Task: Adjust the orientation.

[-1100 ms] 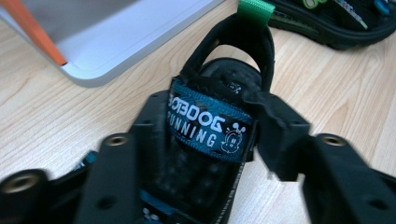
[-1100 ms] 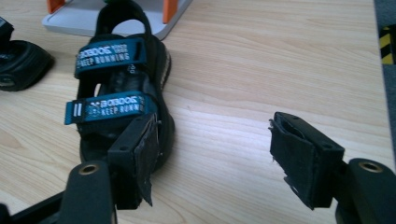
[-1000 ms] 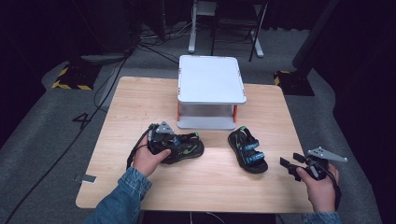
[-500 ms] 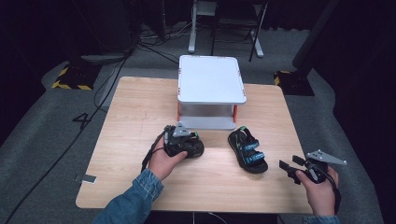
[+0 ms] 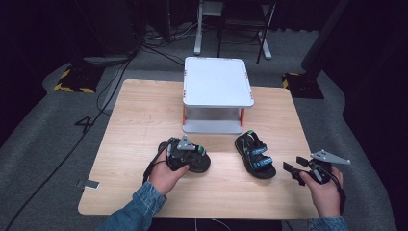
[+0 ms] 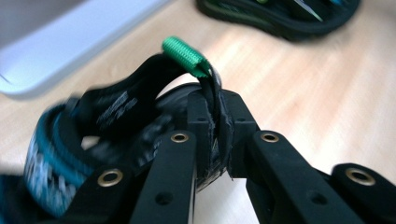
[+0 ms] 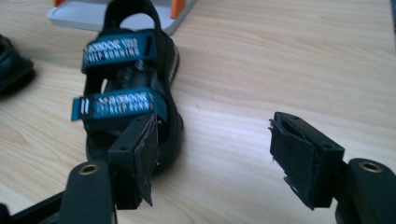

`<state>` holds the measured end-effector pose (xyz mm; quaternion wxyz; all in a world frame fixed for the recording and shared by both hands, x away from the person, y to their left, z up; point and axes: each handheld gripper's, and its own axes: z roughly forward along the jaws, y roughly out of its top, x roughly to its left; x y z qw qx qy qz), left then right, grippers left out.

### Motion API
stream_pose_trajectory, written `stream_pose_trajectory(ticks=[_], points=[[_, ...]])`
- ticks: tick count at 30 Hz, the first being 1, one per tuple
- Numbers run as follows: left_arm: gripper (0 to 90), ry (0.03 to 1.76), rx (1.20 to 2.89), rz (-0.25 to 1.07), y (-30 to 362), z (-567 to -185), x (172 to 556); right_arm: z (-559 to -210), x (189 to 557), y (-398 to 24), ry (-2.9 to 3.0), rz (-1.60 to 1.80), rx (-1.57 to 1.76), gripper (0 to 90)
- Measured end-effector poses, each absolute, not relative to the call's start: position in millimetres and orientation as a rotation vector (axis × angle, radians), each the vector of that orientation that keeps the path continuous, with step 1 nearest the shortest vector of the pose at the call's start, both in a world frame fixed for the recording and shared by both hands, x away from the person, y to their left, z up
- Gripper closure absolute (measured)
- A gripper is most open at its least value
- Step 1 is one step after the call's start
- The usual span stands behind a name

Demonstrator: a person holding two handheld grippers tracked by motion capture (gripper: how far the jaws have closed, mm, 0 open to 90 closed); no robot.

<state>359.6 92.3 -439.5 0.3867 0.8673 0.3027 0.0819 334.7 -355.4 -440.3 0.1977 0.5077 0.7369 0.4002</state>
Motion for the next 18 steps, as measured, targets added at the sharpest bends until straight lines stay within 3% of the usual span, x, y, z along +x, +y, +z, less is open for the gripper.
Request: stream_pose_trajectory(ticks=[7, 12, 13, 15, 18], points=[[78.1, 0.805, 2.209, 0.211, 123, -437, 318, -437, 365, -321, 2.156, 1.164, 1.313, 33.2], [78.2, 0.897, 2.141, 0.202, 148, -436, 304, -433, 383, -298, 2.21, 1.195, 1.252, 33.0], [82.1, 0.923, 2.154, 0.228, 152, -435, 302, -432, 386, -294, 2.22, 1.199, 1.24, 33.0], [80.1, 0.959, 2.159, 0.256, 158, -438, 301, -432, 391, -288, 2.235, 1.202, 1.223, 32.9], [69.0, 0.986, 2.125, 0.242, 162, -444, 301, -433, 396, -282, 2.248, 1.205, 1.215, 32.8]])
